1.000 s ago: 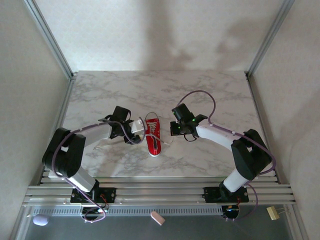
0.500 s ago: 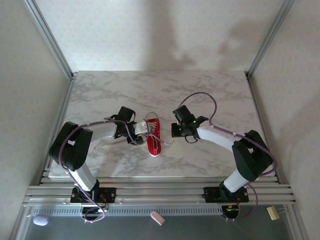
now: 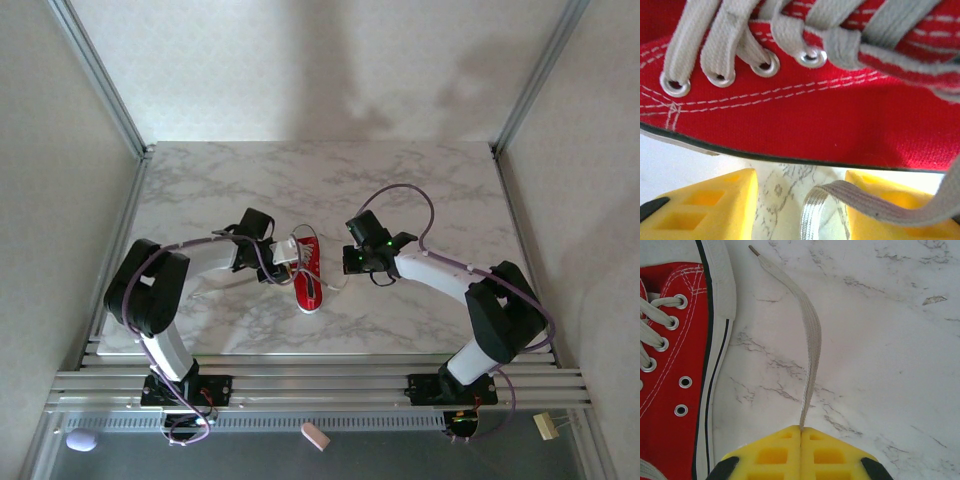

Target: Tie the shoes

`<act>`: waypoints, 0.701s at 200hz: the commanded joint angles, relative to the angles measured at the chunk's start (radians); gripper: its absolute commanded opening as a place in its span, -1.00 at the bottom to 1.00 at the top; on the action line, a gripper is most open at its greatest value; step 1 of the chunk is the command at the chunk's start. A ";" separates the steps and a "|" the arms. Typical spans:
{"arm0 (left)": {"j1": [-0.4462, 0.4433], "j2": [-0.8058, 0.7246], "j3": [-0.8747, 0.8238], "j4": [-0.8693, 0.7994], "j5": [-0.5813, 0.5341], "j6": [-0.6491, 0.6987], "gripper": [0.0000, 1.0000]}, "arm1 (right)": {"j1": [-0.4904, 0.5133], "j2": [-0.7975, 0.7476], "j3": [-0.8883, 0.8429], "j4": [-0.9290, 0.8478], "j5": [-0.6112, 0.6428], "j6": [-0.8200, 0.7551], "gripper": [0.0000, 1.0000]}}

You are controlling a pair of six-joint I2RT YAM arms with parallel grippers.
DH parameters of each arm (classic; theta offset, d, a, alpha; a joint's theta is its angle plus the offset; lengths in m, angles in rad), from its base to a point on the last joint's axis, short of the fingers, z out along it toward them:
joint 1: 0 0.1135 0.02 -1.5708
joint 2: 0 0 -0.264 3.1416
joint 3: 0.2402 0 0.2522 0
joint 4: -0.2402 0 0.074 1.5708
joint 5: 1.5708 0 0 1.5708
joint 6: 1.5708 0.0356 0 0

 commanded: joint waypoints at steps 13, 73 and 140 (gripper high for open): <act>-0.012 0.010 0.024 -0.048 0.010 0.023 -0.31 | -0.007 -0.021 -0.012 -0.016 0.000 0.014 -1.00; -0.011 -0.081 0.021 -0.082 0.024 -0.021 -1.00 | -0.007 -0.024 -0.016 -0.017 0.012 0.008 -1.00; -0.082 -0.294 -0.016 0.042 -0.054 -0.327 -1.00 | -0.007 -0.029 -0.004 -0.016 0.009 0.009 -1.00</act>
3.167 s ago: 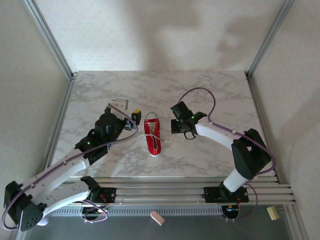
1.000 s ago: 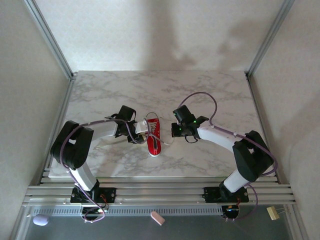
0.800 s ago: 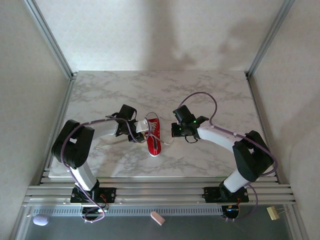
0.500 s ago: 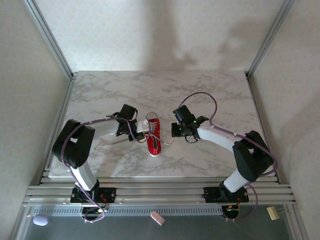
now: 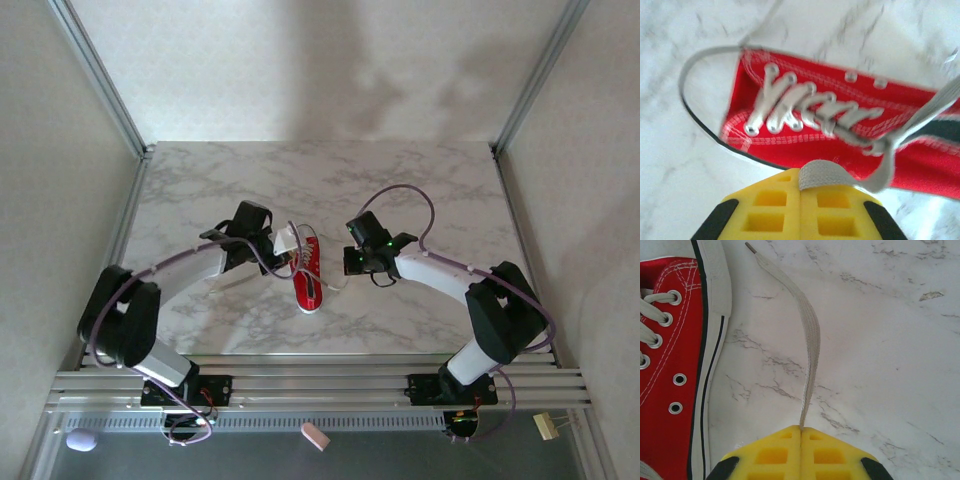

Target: Tie the shoes

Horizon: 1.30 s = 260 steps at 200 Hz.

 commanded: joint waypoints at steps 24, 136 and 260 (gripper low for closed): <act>-0.082 -0.118 -0.074 0.178 -0.124 -0.330 -1.00 | -0.006 -0.021 0.007 -0.009 -0.016 0.020 -1.00; -0.157 -0.344 -0.371 0.505 -0.331 -1.027 -1.00 | 0.058 -0.098 -0.007 -0.136 0.162 0.045 -0.40; -0.174 -0.430 -0.487 0.574 -0.393 -1.308 -1.00 | -0.001 0.436 0.508 -0.271 0.061 -0.315 -0.38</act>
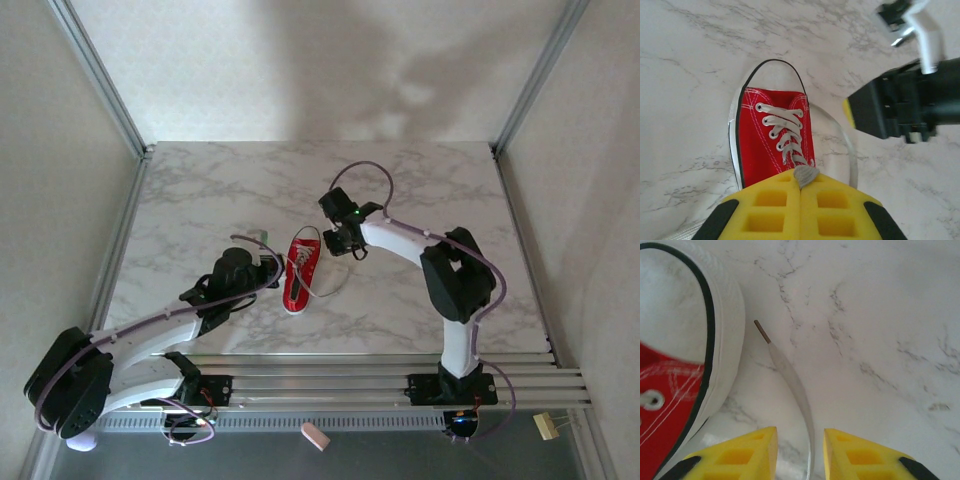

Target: Tie the shoes

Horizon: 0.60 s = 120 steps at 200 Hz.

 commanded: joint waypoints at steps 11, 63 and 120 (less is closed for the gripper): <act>-0.005 -0.025 -0.010 0.051 -0.020 -0.042 -1.00 | -0.006 0.095 0.100 -0.065 -0.031 -0.075 -0.38; -0.007 -0.036 -0.017 0.046 -0.016 -0.042 -1.00 | -0.006 0.188 0.174 -0.076 0.003 -0.066 -0.36; -0.007 -0.027 -0.009 0.041 -0.006 -0.033 -1.00 | -0.006 0.227 0.170 -0.078 0.051 -0.061 -0.38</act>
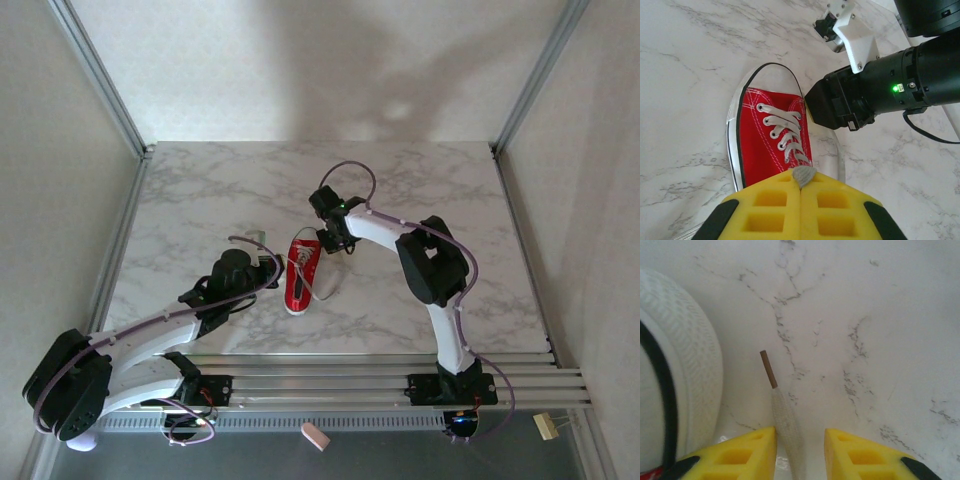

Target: Tie the shoes

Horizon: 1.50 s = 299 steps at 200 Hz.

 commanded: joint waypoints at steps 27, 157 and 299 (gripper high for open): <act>-0.009 -0.017 -0.002 0.037 -0.005 -0.009 -1.00 | -0.002 0.040 -0.006 -0.018 -0.008 0.000 -0.45; -0.009 -0.038 -0.031 0.084 -0.036 -0.001 -1.00 | 0.008 -0.382 -0.363 0.183 -0.027 0.131 -1.00; -0.008 -0.086 -0.095 0.147 0.044 -0.032 -1.00 | 0.024 -0.485 -0.217 0.273 -0.302 0.277 -1.00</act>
